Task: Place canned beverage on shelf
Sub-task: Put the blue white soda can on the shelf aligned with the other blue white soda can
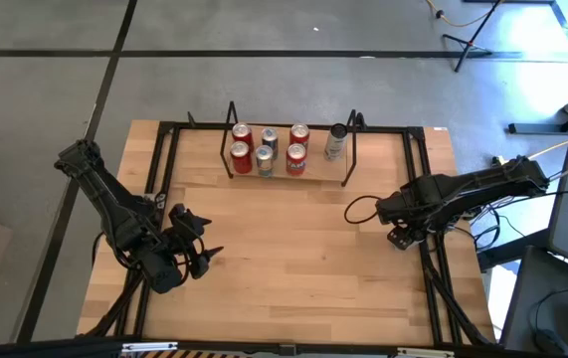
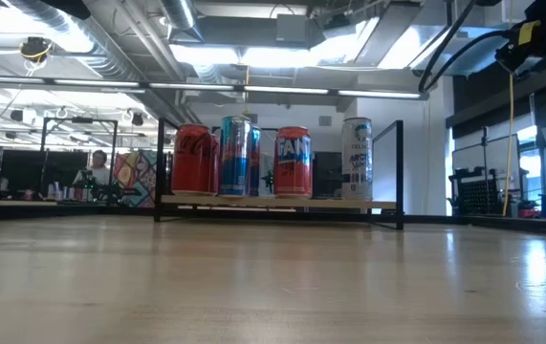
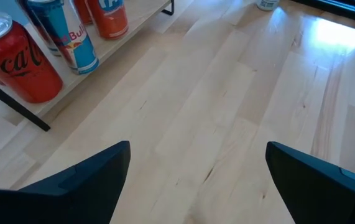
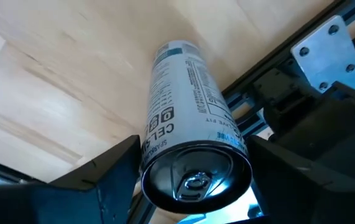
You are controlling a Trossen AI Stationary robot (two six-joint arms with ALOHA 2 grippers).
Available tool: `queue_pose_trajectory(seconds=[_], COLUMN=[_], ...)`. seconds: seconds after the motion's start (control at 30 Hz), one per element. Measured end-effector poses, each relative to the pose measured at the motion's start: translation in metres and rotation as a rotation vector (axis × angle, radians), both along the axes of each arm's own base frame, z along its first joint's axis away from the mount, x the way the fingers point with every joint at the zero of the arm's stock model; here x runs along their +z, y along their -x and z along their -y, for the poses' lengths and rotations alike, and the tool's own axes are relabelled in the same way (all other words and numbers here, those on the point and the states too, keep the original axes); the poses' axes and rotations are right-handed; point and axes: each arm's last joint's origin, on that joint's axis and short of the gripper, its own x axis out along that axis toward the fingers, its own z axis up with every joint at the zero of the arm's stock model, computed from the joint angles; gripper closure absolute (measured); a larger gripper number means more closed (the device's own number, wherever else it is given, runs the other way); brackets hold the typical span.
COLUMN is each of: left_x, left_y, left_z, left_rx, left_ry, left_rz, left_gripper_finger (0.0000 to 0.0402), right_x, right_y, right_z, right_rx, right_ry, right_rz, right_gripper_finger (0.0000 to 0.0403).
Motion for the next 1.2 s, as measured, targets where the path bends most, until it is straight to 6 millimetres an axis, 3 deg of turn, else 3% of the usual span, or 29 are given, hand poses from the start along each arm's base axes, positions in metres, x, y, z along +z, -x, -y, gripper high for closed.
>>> queue_pose_trajectory(seconds=[0.7,1.0,1.2], left_x=[0.000,0.000,0.000], left_y=[0.000,0.000,0.000], left_z=[0.000,0.001,0.000], left_rx=[-0.014,-0.020,-0.011], left_ry=[-0.004,0.007,-0.013], left_rz=[-0.010,-0.020,-0.003], left_gripper_finger=[0.0030,0.0030,0.0030], right_x=[-0.001,0.014,0.014], right_y=[-0.006,-0.017,-0.016], right_z=[-0.001,-0.003,-0.001], right_rx=[-0.346,-0.355,-0.287], right_ry=[0.070,0.004,0.059], right_rz=[0.011,0.134,0.153], right_gripper_finger=[0.0123,0.0123,0.0123])
